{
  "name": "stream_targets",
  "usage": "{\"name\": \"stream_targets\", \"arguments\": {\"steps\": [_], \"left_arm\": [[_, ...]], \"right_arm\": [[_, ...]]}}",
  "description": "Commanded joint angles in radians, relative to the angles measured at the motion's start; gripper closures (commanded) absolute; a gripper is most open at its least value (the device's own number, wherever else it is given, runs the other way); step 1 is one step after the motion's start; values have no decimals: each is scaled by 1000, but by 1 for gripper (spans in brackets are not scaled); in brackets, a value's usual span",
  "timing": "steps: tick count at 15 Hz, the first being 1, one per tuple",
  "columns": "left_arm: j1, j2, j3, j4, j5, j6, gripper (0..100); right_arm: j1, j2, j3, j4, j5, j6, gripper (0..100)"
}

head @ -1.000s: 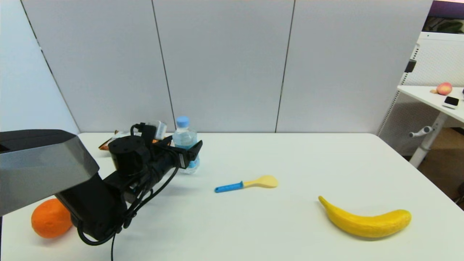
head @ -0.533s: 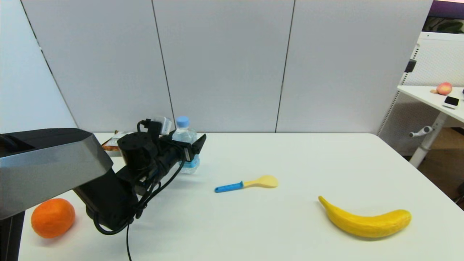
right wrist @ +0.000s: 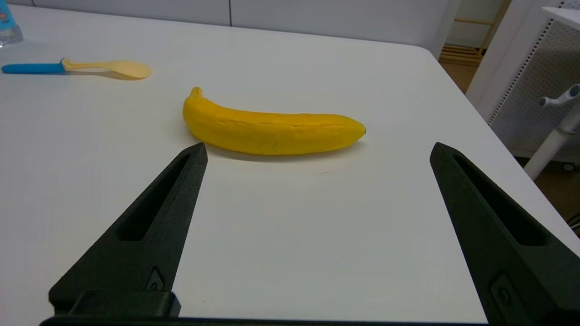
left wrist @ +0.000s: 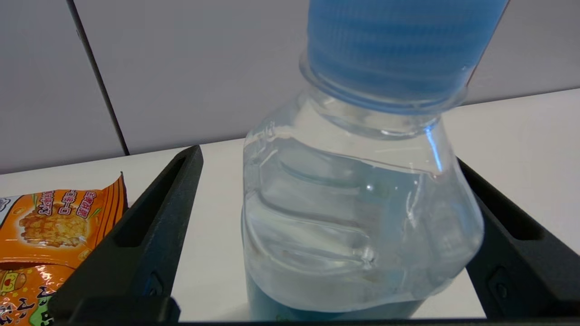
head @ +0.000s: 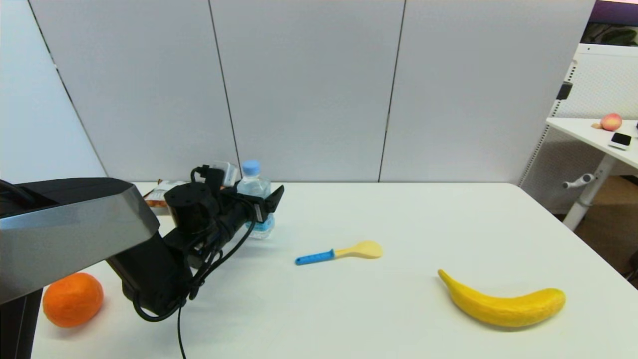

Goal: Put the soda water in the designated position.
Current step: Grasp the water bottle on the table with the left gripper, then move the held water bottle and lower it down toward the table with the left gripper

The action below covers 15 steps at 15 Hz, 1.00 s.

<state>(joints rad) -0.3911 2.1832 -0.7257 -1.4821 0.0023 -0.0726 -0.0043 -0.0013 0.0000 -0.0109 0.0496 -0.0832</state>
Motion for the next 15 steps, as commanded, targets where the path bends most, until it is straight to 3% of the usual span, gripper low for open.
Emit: {"name": "stream_targets", "arguments": {"steps": [1,3,4,15], "left_arm": [[0,0,0,-9,1,-1,0],[1,0,0,-9,2,2,0],[1,0,-1,-9,2,4,100],[0,-2,2,-29,2,2,100]], "right_arm": [[0,1,0,0,1,-1,0],[0,1,0,0,1,-1,0],[0,1,0,0,1,-1,0],[0,1,0,0,1,-1,0]]}}
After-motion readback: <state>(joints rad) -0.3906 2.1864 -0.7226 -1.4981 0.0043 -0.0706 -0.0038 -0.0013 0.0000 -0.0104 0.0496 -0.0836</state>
